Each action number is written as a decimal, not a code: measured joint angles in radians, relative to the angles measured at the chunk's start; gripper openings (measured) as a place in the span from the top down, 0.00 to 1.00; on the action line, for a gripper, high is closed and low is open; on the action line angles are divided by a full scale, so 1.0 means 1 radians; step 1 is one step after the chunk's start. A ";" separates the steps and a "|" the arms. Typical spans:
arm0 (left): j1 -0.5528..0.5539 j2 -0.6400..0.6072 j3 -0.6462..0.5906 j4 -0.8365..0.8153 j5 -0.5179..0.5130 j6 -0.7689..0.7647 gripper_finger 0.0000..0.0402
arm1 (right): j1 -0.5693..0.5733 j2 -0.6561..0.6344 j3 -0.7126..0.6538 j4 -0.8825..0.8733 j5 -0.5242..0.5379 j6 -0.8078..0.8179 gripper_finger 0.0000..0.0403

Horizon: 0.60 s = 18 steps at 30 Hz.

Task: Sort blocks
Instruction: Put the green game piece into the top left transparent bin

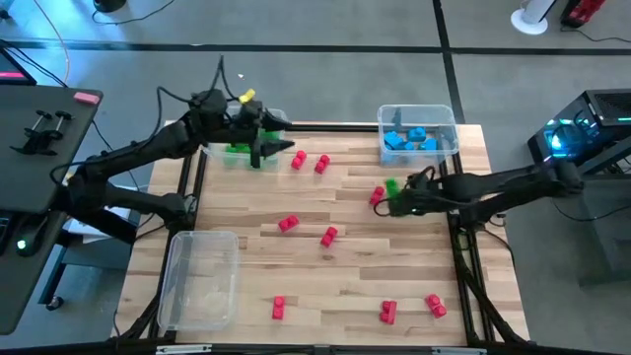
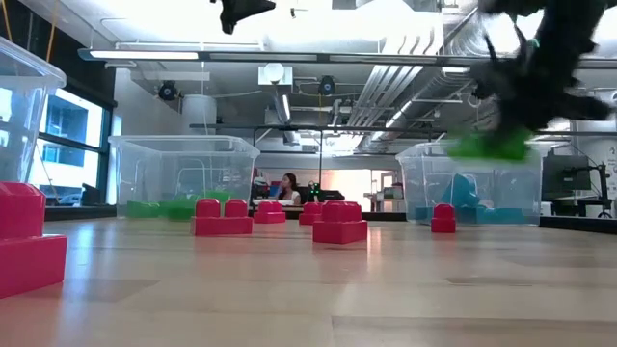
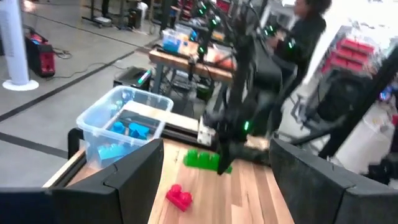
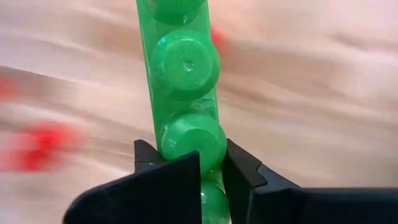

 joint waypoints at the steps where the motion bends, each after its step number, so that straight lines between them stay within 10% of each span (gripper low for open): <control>1: -0.011 0.013 0.000 0.000 0.000 0.007 0.30 | 0.012 -0.026 0.000 0.089 0.045 -0.026 0.99; 7: -0.075 0.134 0.000 0.085 -0.002 -0.053 0.30 | 0.025 -0.071 0.004 0.764 0.230 -0.435 1.00; 18: -0.160 0.265 -0.001 0.595 0.186 -0.240 0.30 | 0.005 0.014 0.005 1.407 0.098 -0.826 1.00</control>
